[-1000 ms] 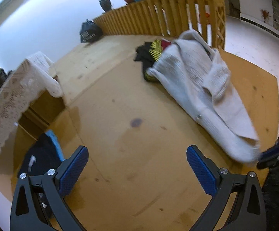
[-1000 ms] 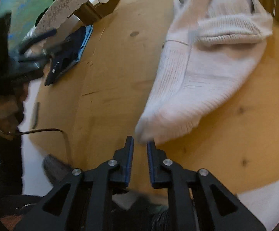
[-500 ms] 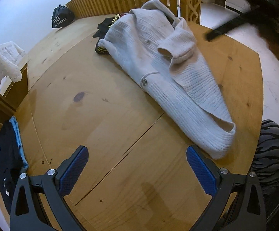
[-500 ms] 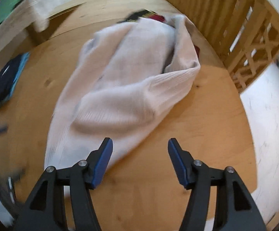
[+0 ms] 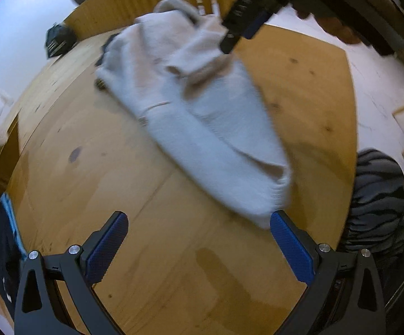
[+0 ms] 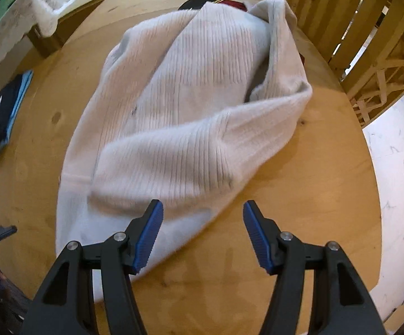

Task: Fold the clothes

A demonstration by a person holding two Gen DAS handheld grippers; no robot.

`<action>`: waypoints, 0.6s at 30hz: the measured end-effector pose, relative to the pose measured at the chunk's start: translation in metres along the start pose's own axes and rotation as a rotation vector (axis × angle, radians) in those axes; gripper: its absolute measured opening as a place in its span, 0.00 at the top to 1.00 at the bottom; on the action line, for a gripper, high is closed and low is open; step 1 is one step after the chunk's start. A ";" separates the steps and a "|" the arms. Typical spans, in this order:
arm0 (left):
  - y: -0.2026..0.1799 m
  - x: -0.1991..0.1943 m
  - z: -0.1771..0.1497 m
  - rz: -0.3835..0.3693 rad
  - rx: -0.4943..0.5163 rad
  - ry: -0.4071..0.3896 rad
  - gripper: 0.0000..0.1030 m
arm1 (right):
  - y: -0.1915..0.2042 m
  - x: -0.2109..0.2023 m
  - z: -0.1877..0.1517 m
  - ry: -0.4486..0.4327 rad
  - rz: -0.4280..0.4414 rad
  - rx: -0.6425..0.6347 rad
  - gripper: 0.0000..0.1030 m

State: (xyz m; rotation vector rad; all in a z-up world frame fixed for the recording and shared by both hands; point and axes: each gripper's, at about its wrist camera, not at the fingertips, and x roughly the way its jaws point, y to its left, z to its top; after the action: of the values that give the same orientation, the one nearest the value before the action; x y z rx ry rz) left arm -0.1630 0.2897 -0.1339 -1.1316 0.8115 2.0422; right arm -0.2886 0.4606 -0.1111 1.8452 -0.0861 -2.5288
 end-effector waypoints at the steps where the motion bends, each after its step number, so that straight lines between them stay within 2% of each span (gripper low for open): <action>1: -0.005 0.002 0.002 0.020 0.020 0.001 0.01 | -0.003 -0.001 -0.003 0.004 0.008 0.004 0.43; 4: -0.017 0.010 0.007 0.103 0.065 0.019 0.01 | -0.012 -0.005 -0.006 0.008 0.057 0.029 0.43; 6: -0.024 0.007 0.007 0.089 0.083 0.010 0.01 | -0.019 -0.006 -0.007 0.012 0.091 0.045 0.43; 8: -0.029 -0.001 0.003 0.005 0.095 -0.007 0.01 | -0.023 -0.007 -0.008 0.016 0.096 0.049 0.43; 11: -0.035 -0.010 0.001 -0.062 0.111 -0.019 0.01 | -0.029 -0.007 -0.008 0.019 0.080 0.050 0.43; 14: -0.037 -0.002 0.005 -0.024 0.111 0.004 0.03 | -0.033 -0.006 -0.006 0.018 0.081 0.053 0.43; 16: -0.033 0.008 0.010 -0.038 0.085 0.031 0.11 | -0.034 -0.005 -0.005 0.016 0.087 0.055 0.43; 17: -0.032 0.014 0.011 -0.052 0.075 0.053 0.23 | -0.035 -0.004 -0.004 0.018 0.088 0.053 0.43; 18: -0.031 0.019 0.012 -0.063 0.069 0.071 0.41 | -0.035 -0.003 -0.004 0.020 0.087 0.049 0.43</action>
State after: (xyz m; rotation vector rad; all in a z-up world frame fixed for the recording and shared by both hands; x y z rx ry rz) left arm -0.1519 0.3220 -0.1519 -1.1821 0.8637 1.9173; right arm -0.2836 0.4957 -0.1115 1.8398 -0.2257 -2.4717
